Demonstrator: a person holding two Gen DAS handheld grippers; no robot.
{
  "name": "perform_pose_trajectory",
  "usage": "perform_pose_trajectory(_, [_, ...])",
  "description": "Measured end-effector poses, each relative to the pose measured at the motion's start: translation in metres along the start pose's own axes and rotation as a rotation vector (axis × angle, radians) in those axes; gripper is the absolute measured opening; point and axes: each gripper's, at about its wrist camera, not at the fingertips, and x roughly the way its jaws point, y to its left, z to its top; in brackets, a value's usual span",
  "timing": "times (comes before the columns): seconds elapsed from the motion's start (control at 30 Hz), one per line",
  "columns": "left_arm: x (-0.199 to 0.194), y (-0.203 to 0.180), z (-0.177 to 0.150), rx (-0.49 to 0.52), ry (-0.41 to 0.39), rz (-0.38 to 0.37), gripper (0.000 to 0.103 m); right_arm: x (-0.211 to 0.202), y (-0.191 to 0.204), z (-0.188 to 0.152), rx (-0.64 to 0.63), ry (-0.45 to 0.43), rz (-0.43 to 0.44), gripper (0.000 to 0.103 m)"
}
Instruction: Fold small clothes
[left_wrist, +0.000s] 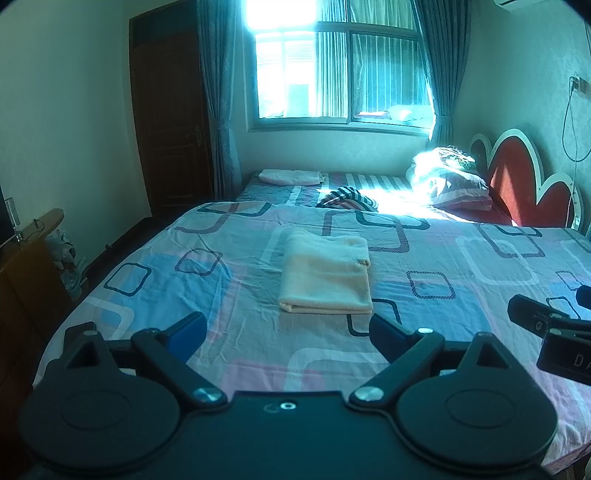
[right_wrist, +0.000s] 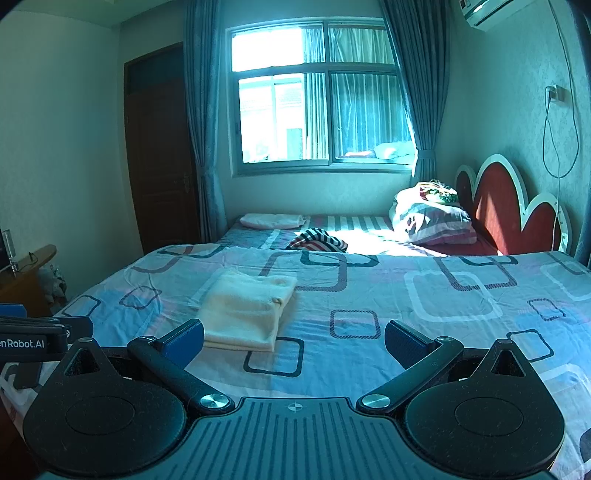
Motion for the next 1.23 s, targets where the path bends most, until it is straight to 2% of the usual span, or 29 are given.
perform_pose_trajectory(0.8, [0.001,-0.002,-0.001,0.000,0.005,-0.001,0.094,0.007,0.000,-0.001,0.001,0.012,0.000,0.103])
perform_pose_trajectory(0.97, [0.010,-0.006,-0.004,0.011,0.017,-0.005,0.094,0.013,-0.002,-0.002,0.007,0.022,0.005,0.103])
perform_pose_trajectory(1.1, [0.021,-0.006,-0.006,0.021,0.002,-0.054,0.093,0.022,-0.005,-0.003,0.010,0.035,0.003,0.103])
perform_pose_trajectory(1.17, [0.029,-0.006,-0.006,0.007,-0.012,-0.059,0.093,0.029,-0.007,-0.005,0.010,0.047,0.000,0.103])
perform_pose_trajectory(1.23, [0.046,-0.007,-0.004,0.015,0.007,-0.057,0.094,0.039,-0.012,-0.009,0.014,0.067,-0.012,0.103])
